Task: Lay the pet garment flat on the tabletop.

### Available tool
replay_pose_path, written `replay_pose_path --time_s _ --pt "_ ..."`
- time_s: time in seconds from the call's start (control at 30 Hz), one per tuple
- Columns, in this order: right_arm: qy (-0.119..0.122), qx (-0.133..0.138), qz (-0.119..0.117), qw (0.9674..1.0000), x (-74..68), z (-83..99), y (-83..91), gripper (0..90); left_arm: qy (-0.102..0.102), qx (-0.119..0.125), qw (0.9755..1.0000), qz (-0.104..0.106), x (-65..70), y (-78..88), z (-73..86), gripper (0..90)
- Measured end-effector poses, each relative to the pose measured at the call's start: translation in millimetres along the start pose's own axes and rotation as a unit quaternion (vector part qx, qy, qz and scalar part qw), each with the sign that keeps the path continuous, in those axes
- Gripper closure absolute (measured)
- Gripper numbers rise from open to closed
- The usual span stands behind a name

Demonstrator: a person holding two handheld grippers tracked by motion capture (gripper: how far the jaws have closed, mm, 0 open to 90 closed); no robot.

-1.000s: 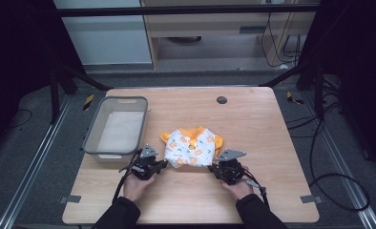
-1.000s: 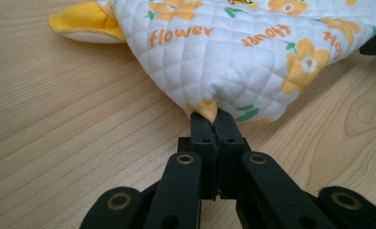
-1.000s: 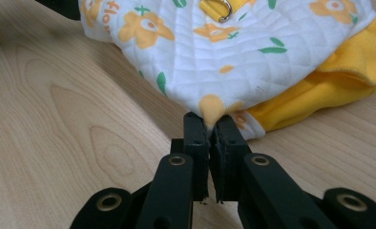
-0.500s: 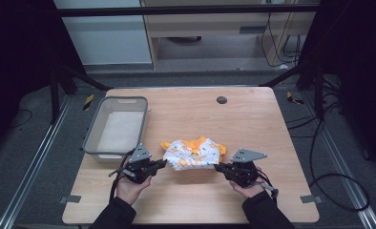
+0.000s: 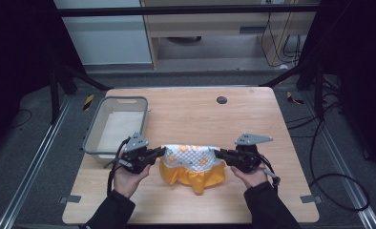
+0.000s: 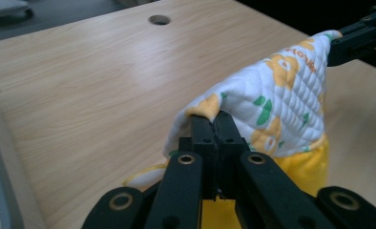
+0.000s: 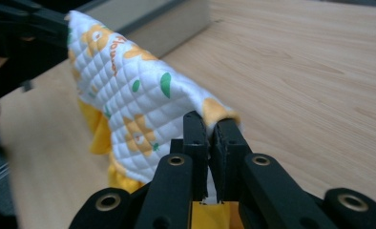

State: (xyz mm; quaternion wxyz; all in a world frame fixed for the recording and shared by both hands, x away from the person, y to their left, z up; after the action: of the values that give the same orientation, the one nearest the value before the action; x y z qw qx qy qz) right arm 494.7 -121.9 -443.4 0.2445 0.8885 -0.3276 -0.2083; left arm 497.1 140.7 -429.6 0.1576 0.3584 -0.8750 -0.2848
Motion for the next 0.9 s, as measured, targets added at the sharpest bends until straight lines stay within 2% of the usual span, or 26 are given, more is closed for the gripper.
replay_pose_path --time_s 0.07,0.13,0.2,0.3,0.43,0.5,0.6,0.67,0.8,0.9 --pt "-0.009 -0.012 0.016 0.9998 10.7 -2.8 -13.7 81.9 0.009 -0.015 0.9996 -0.022 -11.9 -16.5 1.7 89.4" --pt "-0.015 -0.024 0.034 0.999 21.0 -2.4 -30.5 79.9 0.023 -0.024 0.9991 -0.025 -21.6 -30.9 6.8 88.9" --pt "-0.013 -0.03 0.052 0.9981 26.4 -0.3 -41.7 75.9 0.03 -0.029 0.9984 -0.037 -27.6 -38.8 11.3 86.6" --pt "-0.011 -0.03 0.067 0.9973 28.2 2.6 -48.3 68.2 0.036 -0.024 0.998 -0.046 -32.6 -38.8 16.7 73.6" --pt "0.002 -0.02 0.072 0.9972 25.7 3.4 -38.8 65.2 0.037 -0.008 0.9978 -0.054 -35.4 -25.7 20.9 58.3" --pt "0.004 -0.016 0.073 0.9972 25.2 3.5 -30.9 63.2 0.042 -0.003 0.9979 -0.049 -35.1 -16.8 24.6 52.8" --pt "0.01 -0.015 0.076 0.997 23.7 7.1 -18.8 60.0 0.033 -0.007 0.9981 -0.052 -31.7 -7.0 33.6 47.1" --pt "0.016 -0.022 0.077 0.9966 22.4 13.3 -12.0 58.4 0.034 -0.013 0.9981 -0.051 -28.9 -3.5 41.3 45.0" --pt "0.017 -0.037 0.079 0.9961 21.7 29.6 -6.0 55.1 0.039 -0.03 0.9974 -0.053 -28.5 -9.5 54.8 43.0" --pt "0.011 -0.041 0.079 0.996 24.9 40.6 -9.1 52.5 0.049 -0.039 0.9967 -0.052 -30.9 -19.7 56.5 41.8"
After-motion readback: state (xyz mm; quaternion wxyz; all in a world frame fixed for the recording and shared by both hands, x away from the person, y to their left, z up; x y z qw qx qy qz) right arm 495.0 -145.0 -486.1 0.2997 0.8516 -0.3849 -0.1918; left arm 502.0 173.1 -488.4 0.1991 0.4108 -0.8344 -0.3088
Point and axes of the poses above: each handheld gripper's, and its own axes: y roughly backward along the jaws, z roughly out of its underside, x roughly to its right, the point moved 6 cm from there along -y, roughly forward along the jaws, and after that the axes turned 6 degrees about -x, right-handed, at the moved point
